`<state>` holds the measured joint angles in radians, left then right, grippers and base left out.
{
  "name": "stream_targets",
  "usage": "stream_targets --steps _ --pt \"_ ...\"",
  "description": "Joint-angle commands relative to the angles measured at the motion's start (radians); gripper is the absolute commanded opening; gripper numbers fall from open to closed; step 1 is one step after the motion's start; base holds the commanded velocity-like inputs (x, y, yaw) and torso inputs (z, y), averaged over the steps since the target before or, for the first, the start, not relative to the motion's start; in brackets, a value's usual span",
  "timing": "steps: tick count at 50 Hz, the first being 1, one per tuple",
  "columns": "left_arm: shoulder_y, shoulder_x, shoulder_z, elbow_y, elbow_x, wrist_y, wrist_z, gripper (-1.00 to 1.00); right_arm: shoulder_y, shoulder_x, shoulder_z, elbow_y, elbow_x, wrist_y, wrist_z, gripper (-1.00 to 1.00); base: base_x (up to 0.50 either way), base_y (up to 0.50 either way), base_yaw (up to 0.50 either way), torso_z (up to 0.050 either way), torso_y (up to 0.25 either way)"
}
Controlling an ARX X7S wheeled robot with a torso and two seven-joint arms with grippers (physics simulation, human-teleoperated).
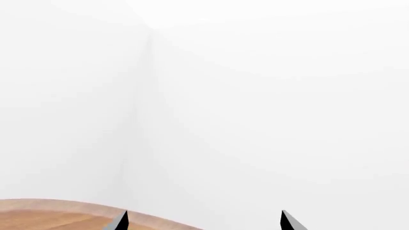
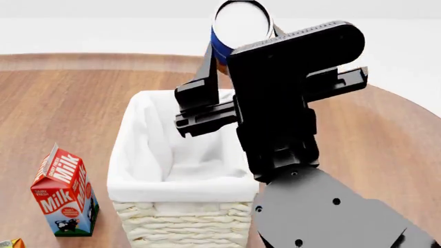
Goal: Pick up the alphabet soup, and put it in the basket.
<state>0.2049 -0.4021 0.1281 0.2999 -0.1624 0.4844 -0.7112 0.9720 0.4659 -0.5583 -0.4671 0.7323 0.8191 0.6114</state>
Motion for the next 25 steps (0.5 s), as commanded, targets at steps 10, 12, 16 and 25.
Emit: stream_targets --steps 10,12,16,25 --pt "0.002 -0.004 0.002 0.008 0.005 -0.006 -0.004 1.0 0.309 -0.146 -0.087 0.341 -0.072 0.122 -0.093 -1.0 0.0 0.0 0.0 0.0 0.001" --pt "-0.001 -0.004 0.003 0.006 0.004 -0.007 -0.003 1.0 0.335 -0.159 -0.098 0.379 -0.076 0.128 -0.11 -1.0 0.0 0.0 0.0 0.0 0.0" --pt "0.002 -0.005 0.004 0.01 0.003 -0.006 -0.003 1.0 0.372 -0.18 -0.094 0.44 -0.064 0.136 -0.139 -1.0 0.0 0.0 0.0 0.0 0.0" --pt "0.002 -0.005 0.006 0.01 0.008 -0.006 -0.005 1.0 0.444 -0.193 -0.14 0.516 -0.044 0.154 -0.255 -1.0 0.0 0.0 0.0 0.0 0.001"
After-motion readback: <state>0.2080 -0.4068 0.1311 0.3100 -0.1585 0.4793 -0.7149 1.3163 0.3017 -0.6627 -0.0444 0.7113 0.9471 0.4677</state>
